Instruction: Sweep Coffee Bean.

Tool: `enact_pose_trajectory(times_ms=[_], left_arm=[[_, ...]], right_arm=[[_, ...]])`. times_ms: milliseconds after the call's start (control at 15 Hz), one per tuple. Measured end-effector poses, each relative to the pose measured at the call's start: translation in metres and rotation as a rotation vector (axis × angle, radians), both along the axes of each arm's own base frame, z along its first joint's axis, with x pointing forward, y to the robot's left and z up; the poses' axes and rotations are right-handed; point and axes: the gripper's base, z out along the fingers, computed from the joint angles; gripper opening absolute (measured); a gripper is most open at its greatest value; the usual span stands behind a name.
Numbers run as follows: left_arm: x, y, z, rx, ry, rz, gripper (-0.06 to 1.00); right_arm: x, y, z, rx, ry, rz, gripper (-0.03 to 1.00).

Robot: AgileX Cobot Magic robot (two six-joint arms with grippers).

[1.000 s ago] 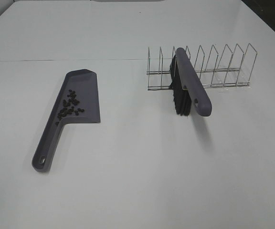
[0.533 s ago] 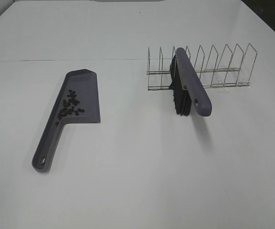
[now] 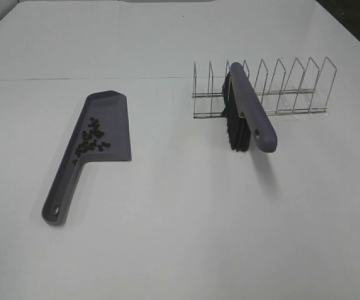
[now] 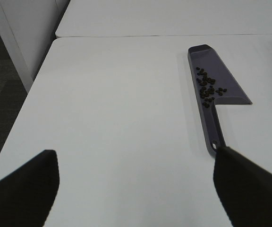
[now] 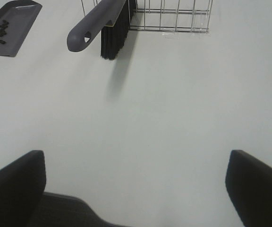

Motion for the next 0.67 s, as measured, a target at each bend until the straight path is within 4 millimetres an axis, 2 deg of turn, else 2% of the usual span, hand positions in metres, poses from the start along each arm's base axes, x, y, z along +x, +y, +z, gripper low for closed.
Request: enact_pose_trajectory(times_ms=[667], left_arm=[[0.0000, 0.0000, 0.0000, 0.001, 0.000, 0.000, 0.81]], right_arm=[[0.0000, 0.0000, 0.0000, 0.000, 0.000, 0.000, 0.97]])
